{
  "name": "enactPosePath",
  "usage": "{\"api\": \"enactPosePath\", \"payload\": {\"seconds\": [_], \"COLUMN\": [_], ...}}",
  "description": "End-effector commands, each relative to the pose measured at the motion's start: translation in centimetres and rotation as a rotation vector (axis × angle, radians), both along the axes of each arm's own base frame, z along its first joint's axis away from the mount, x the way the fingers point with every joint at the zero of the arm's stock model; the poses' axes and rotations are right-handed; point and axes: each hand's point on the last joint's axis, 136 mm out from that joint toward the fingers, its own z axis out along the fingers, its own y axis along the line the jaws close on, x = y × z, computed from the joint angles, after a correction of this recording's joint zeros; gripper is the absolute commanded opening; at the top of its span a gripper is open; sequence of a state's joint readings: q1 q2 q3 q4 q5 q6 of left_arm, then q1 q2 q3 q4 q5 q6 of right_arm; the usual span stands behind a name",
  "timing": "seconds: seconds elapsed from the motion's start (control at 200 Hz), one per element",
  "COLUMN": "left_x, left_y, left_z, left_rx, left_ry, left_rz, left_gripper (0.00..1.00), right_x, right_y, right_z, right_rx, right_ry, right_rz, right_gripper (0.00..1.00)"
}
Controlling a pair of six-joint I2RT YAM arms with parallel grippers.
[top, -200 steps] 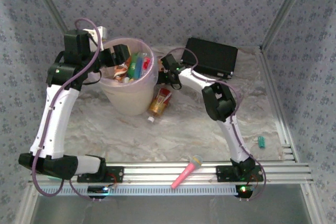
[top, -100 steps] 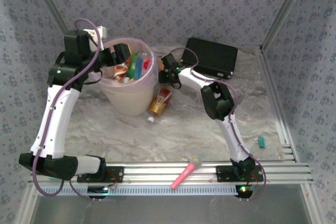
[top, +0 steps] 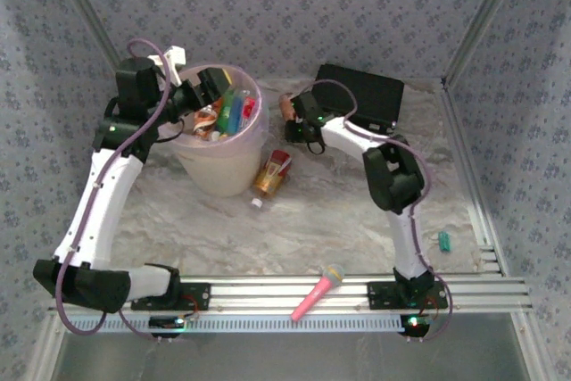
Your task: Put the plastic bottles in the bin
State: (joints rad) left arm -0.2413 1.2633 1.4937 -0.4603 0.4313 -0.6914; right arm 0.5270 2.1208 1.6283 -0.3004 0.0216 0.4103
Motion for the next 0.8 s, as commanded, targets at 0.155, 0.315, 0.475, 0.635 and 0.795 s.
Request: {"api": "enactPosePath", "payload": {"seconds": [0.155, 0.315, 0.475, 0.635, 0.795], "left_x": [-2.4, -3.3, -4.1, -5.2, -5.0], "left_y": [-3.4, -6.1, -9.8, -14.6, -17.6], "left_z": [4.3, 4.8, 5.1, 4.4, 3.6], "left_rx": [-0.125, -0.124, -0.116, -0.097, -0.090], "left_ry": [-0.098, -0.107, -0.109, -0.106, -0.099], "left_rz": [-0.083, -0.150, -0.236, -0.336, -0.378], "left_gripper": [1.00, 1.00, 1.00, 1.00, 1.00], "right_x": [-4.3, -8.7, -12.8, -16.0, -18.3], "right_y": [-2.7, -4.1, -3.9, -3.7, -2.8], "right_z": [11.6, 16.2, 21.4, 26.0, 28.6], "right_rx": [0.228, 0.331, 0.427, 0.515, 0.564], "right_ry": [-0.129, -0.187, -0.275, -0.350, -0.379], "right_rz": [0.080, 0.131, 0.206, 0.273, 0.350], "right_gripper": [0.18, 0.16, 0.12, 0.12, 0.13]}}
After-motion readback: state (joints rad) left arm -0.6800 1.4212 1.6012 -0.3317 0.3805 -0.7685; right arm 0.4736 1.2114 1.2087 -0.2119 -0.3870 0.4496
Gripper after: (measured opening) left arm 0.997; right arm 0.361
